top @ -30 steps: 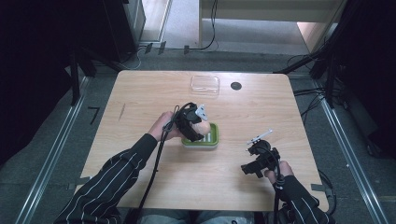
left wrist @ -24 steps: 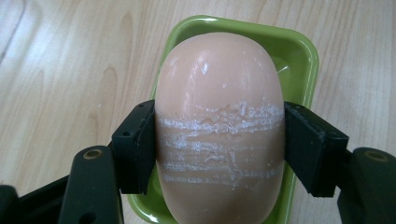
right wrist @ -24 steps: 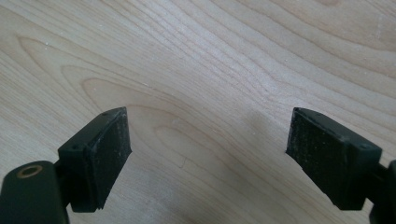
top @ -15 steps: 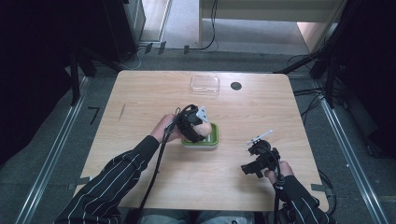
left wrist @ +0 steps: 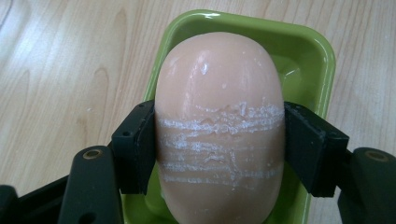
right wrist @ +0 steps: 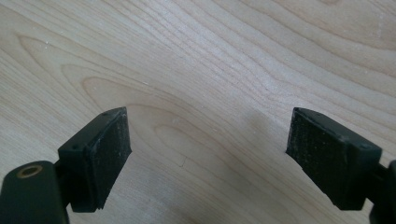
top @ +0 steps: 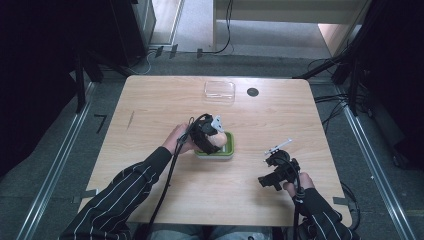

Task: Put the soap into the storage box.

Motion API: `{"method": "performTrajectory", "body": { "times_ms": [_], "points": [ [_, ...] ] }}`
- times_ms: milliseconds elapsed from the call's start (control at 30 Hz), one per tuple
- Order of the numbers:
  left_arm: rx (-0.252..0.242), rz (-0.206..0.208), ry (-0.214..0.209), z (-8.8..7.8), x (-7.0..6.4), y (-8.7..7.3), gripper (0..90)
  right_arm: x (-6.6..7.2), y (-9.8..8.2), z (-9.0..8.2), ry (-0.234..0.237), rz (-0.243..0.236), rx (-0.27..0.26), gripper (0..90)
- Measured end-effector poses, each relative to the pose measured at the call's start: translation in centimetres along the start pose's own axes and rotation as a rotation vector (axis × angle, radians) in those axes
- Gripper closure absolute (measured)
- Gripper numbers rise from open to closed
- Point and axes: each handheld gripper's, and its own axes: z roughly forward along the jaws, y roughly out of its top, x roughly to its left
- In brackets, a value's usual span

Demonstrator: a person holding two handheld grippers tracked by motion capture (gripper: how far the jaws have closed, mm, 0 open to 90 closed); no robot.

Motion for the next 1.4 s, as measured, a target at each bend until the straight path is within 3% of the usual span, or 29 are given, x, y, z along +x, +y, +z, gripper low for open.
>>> {"method": "performTrajectory", "body": {
  "times_ms": [667,967,1200,1400],
  "points": [
    [0.015,-0.013,0.008,0.62,0.15,-0.38,33.2,0.04,0.00,0.03,-0.001,-0.003,0.003,14.1],
    [-0.009,-0.021,0.001,0.35,0.14,-0.39,32.1,0.03,-0.01,0.03,-0.002,-0.003,0.003,14.1],
    [-0.016,-0.018,0.006,0.14,0.18,-0.38,28.8,0.04,-0.03,-0.01,-0.001,0.000,0.004,14.1],
    [-0.017,-0.030,0.022,-0.31,0.31,-0.31,18.5,0.05,-0.01,-0.01,0.000,-0.002,0.003,14.1]
  ]
}}
